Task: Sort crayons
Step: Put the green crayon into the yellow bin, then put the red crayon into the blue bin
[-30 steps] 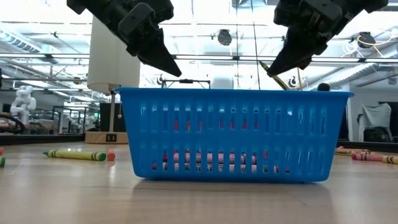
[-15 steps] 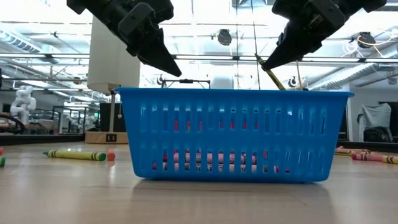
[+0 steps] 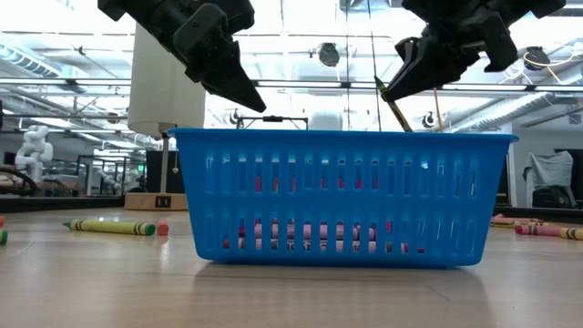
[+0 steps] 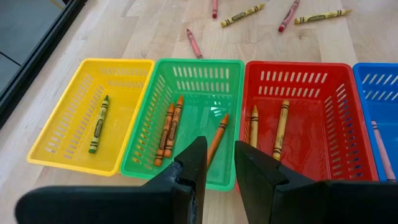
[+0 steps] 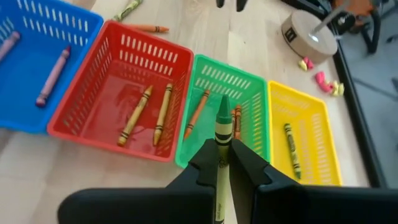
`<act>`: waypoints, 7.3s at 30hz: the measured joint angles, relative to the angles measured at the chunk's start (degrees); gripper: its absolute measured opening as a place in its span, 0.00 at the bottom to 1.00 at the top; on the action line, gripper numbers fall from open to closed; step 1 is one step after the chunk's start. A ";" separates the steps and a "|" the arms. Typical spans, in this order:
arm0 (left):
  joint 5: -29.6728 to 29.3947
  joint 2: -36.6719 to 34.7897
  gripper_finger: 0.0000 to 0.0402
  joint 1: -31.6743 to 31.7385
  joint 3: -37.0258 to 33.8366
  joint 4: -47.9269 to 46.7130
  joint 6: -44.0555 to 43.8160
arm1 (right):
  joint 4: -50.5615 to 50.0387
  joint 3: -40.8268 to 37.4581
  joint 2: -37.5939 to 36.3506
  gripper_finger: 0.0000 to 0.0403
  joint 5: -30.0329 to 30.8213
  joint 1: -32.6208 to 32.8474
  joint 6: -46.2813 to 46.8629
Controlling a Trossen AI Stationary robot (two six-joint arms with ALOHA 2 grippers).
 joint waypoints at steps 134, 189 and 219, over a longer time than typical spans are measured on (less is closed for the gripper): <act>-19.28 1.27 0.21 -31.16 -0.02 -7.15 -25.58 | -21.47 0.00 6.86 0.22 3.69 17.60 57.34; -20.52 8.92 0.21 -32.20 -0.02 2.99 -25.55 | -22.90 -12.55 11.26 0.03 4.13 35.05 76.46; -21.20 8.92 0.21 -32.20 -0.02 2.90 -25.54 | 31.59 -8.13 12.36 0.00 40.60 35.85 34.13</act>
